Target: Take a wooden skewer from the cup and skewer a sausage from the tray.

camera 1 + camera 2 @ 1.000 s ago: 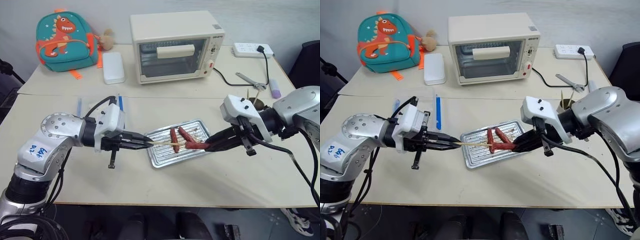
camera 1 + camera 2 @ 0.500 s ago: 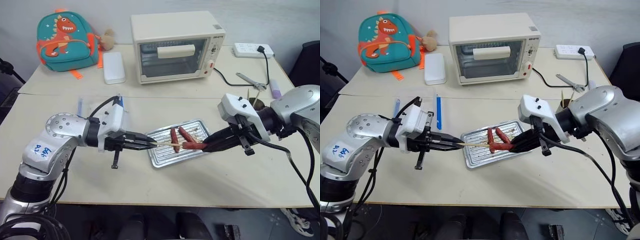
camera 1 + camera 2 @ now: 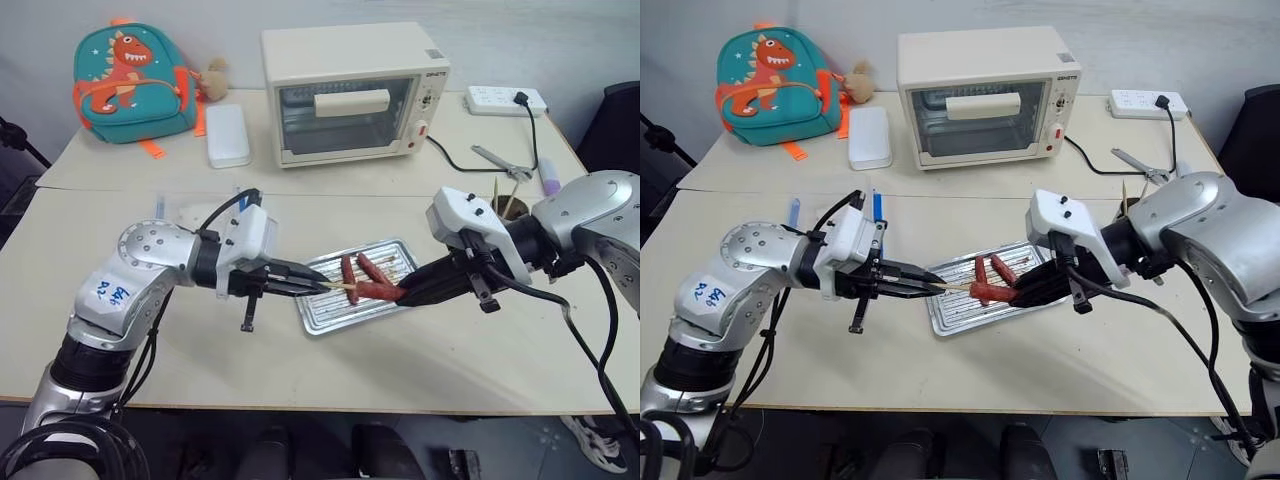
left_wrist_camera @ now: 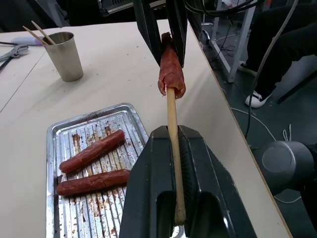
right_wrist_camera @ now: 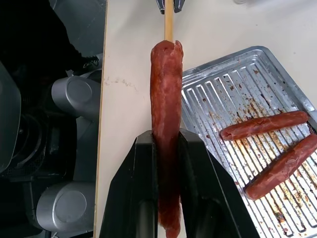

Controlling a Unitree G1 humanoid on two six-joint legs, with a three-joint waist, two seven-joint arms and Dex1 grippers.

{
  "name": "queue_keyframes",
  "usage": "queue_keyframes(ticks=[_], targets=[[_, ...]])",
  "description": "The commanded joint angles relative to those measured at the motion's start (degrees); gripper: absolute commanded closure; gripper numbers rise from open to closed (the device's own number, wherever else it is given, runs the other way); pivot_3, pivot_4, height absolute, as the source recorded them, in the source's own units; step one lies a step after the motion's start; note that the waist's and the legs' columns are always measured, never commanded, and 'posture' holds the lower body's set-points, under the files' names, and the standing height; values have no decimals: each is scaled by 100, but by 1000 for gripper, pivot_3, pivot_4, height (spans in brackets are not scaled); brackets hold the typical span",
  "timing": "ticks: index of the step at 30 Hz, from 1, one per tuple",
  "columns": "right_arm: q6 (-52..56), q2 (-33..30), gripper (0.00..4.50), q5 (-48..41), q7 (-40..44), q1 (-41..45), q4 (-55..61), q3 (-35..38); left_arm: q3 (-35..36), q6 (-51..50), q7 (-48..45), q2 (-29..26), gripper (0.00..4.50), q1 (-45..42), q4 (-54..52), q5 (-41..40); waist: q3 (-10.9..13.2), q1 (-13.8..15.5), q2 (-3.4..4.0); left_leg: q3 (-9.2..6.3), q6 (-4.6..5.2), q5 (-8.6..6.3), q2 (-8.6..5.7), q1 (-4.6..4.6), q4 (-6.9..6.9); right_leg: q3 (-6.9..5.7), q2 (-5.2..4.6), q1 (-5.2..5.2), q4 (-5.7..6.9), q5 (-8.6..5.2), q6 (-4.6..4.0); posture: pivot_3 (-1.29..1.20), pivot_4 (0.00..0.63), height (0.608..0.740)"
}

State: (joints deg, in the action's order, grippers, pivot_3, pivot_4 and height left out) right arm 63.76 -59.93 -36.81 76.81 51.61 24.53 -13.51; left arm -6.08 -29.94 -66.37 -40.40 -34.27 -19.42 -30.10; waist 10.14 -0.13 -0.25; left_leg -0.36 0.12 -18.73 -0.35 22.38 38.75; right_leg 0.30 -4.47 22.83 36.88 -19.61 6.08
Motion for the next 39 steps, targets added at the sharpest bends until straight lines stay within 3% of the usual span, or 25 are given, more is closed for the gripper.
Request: queue_keyframes(ticks=[1,6,8,9,13,21,30,35,39], targets=[[-66,126,4211,-190,3,184,275,73,-78,147,-40,84,4500,-105,-132,-1,0,-2,0,0,0,0,0,0,0,0,0,0,0,0,0,0,150,740],[-99,118,4211,-178,10,161,284,89,-25,144,-70,42,4500,-9,-159,17,0,-1,0,0,0,0,0,0,1,0,0,0,1,0,0,0,150,740],[-75,110,3564,-190,19,167,262,99,6,138,-69,14,4500,47,-183,17,0,-2,0,0,0,0,0,0,1,0,0,0,1,0,0,0,150,740],[-91,113,3485,-180,19,170,249,99,25,132,-64,1,4500,76,-188,17,0,-6,0,0,0,0,0,0,1,0,0,0,1,0,0,0,150,740],[-195,135,2467,28,-188,225,142,124,248,56,111,-79,4500,352,-260,-13,0,-11,0,-1,0,0,0,0,1,0,0,0,2,0,0,0,150,740],[-390,232,2467,275,-552,673,-595,400,1094,-148,1278,68,4500,1336,-743,-45,0,-8,0,-6,0,-2,0,0,1,0,-3,1,2,0,0,0,150,740],[-208,1023,2467,-66,-1641,266,-273,1078,2651,-547,4273,1171,4500,2528,-1500,599,-1,2,-1,-9,-4,-7,2,3,9,-2,-3,4,7,0,0,0,150,740],[-249,1313,2467,-148,-1975,125,-177,1130,3048,-696,5289,1397,4500,2552,-1229,1051,-1,7,-1,-7,-4,-7,0,4,19,-2,-3,4,12,0,0,0,150,740],[-240,1407,2467,-223,-2084,147,-156,1125,3115,-841,5565,1379,4500,2358,-886,1105,-1,11,-2,-7,-5,-9,-1,4,18,-3,-3,4,12,0,0,0,150,740]])
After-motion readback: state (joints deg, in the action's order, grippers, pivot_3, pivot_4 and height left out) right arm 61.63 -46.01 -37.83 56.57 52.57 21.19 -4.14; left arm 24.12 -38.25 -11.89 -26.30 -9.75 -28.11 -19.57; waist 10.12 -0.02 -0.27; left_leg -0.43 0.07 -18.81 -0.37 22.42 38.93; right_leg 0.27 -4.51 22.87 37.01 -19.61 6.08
